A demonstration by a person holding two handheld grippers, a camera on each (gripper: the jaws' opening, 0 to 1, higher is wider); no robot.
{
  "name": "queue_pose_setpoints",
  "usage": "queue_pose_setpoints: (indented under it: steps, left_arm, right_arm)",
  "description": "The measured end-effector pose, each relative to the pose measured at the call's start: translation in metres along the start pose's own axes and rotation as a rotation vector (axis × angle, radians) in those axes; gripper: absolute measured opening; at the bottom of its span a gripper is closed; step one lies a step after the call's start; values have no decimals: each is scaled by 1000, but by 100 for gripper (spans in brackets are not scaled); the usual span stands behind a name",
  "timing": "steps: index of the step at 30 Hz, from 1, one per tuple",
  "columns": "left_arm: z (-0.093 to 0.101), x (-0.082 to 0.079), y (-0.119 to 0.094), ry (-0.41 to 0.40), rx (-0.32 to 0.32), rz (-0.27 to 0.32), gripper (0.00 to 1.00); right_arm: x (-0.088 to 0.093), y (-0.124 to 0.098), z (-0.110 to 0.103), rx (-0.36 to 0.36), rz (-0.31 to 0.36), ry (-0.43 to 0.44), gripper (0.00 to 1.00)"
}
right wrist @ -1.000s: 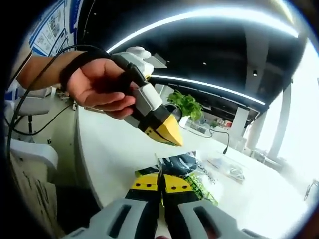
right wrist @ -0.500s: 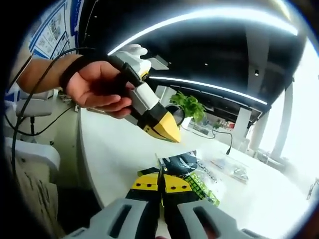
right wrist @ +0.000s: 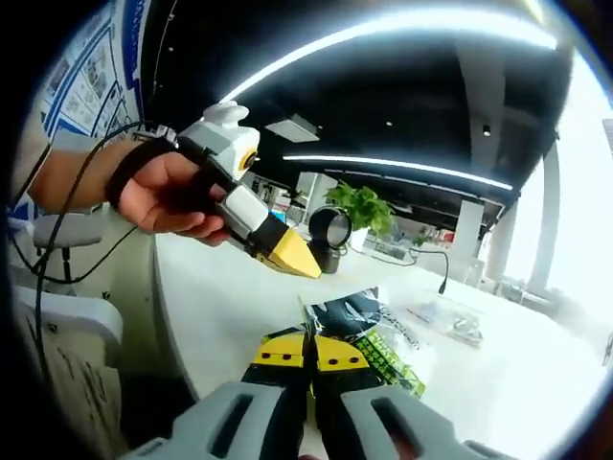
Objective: Clip sheet goods on table flip sheet goods clip sheet goods scan sheet goods put sheet goods back to table
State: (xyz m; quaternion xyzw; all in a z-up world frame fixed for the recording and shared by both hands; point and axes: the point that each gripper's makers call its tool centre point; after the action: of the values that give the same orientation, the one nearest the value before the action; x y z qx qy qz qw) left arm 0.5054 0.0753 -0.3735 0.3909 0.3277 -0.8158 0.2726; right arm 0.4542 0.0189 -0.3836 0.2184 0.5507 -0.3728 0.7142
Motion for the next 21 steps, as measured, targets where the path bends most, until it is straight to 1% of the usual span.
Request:
queue_pose_setpoints:
  steps: [2,7,9,14,18,19,21]
  left_arm:
    - [-7,1,0,33,-25,7,0]
    - [-12,2,-1,49,-22,20,0]
    - [-13,2,-2,74,-22,28,0]
    - [-22,-1,-6,208,-52,65,0]
    - [-25,0,-8,253,-43,94,7]
    - [-22,-2,-9,308,-30,115,9]
    - [-25,0,-10,406,-62,120,9]
  right_arm:
    - [-1,-1,2,-3,8,12,0]
    - [-5,-2,3,-1,19,12,0]
    - [-7,-3,5,2,25,12,0]
    - [-10,-4,8,9,34,16,0]
    - [-12,-5,9,14,39,12,0]
    - [-12,-6,10,15,41,13,0]
    - [-13,-7,11,17,45,15,0]
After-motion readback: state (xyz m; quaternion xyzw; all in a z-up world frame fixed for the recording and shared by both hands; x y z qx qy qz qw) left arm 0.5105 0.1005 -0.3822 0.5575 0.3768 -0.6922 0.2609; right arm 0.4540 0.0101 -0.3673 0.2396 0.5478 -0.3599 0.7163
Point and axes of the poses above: the point that each gripper's makers call its tool centre point, and the gripper's own axes: y roughly forward along the fingers, z roughly to its right, x roughly out of its underside, and after that the axes turned 1 degree about -y, right-handed
